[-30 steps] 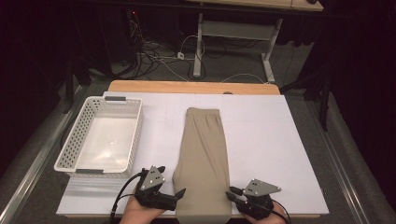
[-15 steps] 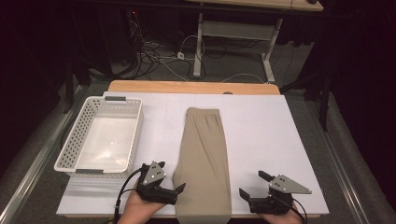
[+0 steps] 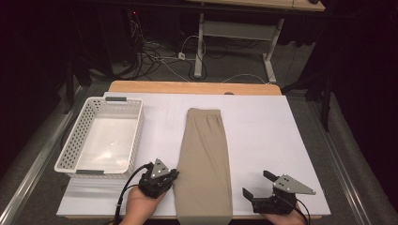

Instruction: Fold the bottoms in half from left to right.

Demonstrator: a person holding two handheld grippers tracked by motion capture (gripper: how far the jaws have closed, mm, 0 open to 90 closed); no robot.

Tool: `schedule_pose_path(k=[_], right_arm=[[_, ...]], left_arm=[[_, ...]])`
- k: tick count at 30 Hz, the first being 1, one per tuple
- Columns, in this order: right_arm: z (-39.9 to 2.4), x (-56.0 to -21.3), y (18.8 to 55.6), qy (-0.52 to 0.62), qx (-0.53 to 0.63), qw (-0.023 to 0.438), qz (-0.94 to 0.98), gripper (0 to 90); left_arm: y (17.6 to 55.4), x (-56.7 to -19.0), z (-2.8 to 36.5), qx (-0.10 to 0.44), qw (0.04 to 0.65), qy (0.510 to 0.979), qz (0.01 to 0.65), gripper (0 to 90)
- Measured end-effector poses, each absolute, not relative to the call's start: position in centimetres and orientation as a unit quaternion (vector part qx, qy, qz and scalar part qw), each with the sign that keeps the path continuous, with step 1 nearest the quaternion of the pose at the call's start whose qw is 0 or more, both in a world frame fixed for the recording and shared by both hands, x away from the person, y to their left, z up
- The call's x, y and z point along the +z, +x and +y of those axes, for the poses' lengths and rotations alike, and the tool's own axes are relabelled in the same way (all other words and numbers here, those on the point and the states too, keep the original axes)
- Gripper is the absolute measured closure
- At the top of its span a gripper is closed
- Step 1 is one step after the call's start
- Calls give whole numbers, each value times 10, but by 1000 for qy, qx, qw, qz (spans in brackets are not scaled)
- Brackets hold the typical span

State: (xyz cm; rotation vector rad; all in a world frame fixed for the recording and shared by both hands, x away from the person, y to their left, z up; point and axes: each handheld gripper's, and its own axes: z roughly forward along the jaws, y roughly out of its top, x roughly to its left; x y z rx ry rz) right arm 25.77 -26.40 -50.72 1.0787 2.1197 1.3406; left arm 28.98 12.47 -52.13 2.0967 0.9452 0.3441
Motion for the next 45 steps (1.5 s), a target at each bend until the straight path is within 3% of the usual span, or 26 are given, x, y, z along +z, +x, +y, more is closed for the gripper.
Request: schedule_pose_path(k=[3,4,10,18,29,45], right_arm=[[-262,-508,258,383,477,204,764,0],[-262,-508,258,384,476,204,765,0],[-263,-506,257,381,480,213,761,0],[-265,-505,257,376,484,219,759,0],[-244,-505,292,372,487,208,762,0],[-220,-501,364,382,475,214,763,0]], left_arm=[[287,-521,130,127,411,822,374,793],[286,-520,131,131,420,819,368,753],[281,-518,136,147,462,800,352,329],[279,-520,130,154,452,801,360,0],[281,-521,133,127,466,798,360,0],[280,-521,133,136,467,793,366,0]])
